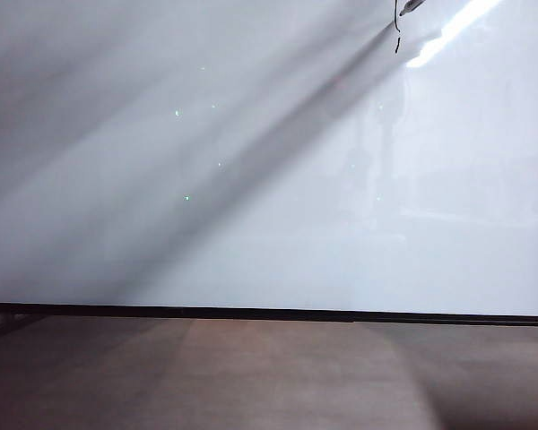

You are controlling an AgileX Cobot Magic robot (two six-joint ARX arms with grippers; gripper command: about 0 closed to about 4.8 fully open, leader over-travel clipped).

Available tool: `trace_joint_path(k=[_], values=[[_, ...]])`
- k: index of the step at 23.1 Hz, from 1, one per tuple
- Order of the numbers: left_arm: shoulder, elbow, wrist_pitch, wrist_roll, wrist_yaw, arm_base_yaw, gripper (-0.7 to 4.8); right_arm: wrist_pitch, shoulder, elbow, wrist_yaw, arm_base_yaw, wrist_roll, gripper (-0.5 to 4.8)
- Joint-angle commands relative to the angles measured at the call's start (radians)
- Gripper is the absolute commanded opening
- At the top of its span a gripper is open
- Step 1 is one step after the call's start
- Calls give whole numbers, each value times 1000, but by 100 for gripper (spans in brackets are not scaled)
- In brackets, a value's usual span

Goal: Reach to the right to find the marker pen, pick it up, and write the number 0 on the whiteboard.

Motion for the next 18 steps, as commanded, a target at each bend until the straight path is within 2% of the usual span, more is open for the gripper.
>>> trace_joint_path(k=[1,4,18], values=[[-4,3,14,5,-2,0,-5,40,-3,6,-6,1,-1,-6],[-4,3,15,5,-2,0,-5,49,6,6,-29,1,-4,-6],[-4,3,21,7,-2,1,-5,50,21,6,-9,0,-3,-6]])
